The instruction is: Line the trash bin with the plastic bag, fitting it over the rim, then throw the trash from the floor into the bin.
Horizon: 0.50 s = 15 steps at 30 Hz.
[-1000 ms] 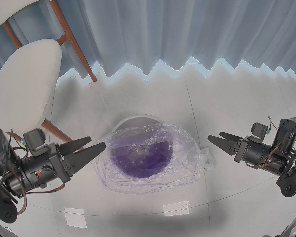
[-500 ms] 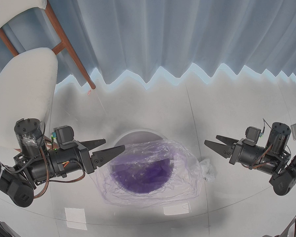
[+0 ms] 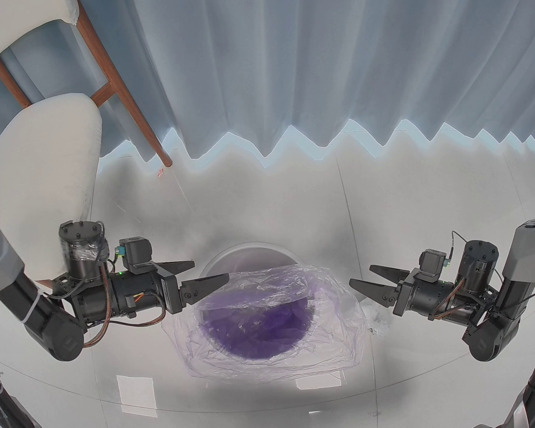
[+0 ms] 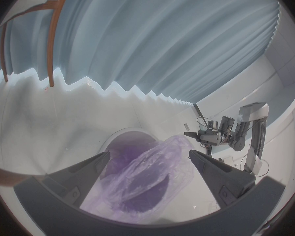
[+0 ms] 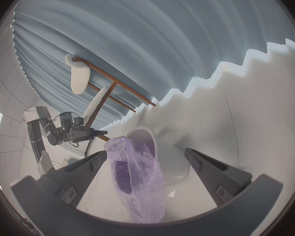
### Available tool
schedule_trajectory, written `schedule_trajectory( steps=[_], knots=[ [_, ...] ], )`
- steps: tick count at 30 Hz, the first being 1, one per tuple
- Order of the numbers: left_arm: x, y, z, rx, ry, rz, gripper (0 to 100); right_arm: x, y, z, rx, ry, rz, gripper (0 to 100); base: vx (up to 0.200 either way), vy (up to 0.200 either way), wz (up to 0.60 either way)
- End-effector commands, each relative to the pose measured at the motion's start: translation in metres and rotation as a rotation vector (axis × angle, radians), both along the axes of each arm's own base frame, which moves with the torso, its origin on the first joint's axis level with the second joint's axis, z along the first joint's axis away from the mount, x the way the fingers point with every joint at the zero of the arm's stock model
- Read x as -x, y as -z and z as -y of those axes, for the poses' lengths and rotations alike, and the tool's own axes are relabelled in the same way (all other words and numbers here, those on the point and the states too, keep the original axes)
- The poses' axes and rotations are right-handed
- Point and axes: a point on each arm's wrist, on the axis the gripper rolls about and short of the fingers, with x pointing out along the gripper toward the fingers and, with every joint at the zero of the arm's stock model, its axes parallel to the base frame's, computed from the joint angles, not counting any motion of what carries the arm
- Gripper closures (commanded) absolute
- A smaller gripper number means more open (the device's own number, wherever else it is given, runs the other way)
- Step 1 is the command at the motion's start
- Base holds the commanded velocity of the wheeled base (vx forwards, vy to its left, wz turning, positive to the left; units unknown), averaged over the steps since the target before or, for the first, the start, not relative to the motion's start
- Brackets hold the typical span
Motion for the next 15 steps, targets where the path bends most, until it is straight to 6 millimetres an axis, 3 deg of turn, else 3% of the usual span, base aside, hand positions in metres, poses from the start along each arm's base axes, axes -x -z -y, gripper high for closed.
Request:
schedule_trajectory(
  steps=[1, 10, 15],
  knots=[
    [-0.031, 0.031, 0.001, -0.033, 0.027, -0.036, 0, -0.003, 0.013, -0.007, 0.006, -0.027, -0.029, 0, 0.000, 0.000, 0.00],
    [-0.054, 0.041, 0.010, -0.014, 0.086, -0.029, 0, 0.001, 0.019, -0.019, 0.012, -0.076, -0.049, 0, 0.000, 0.000, 0.00],
    [-0.055, 0.047, 0.011, -0.018, 0.086, -0.045, 0, 0.003, 0.028, -0.025, 0.023, -0.098, -0.073, 0, 0.000, 0.000, 0.00]
  ],
)
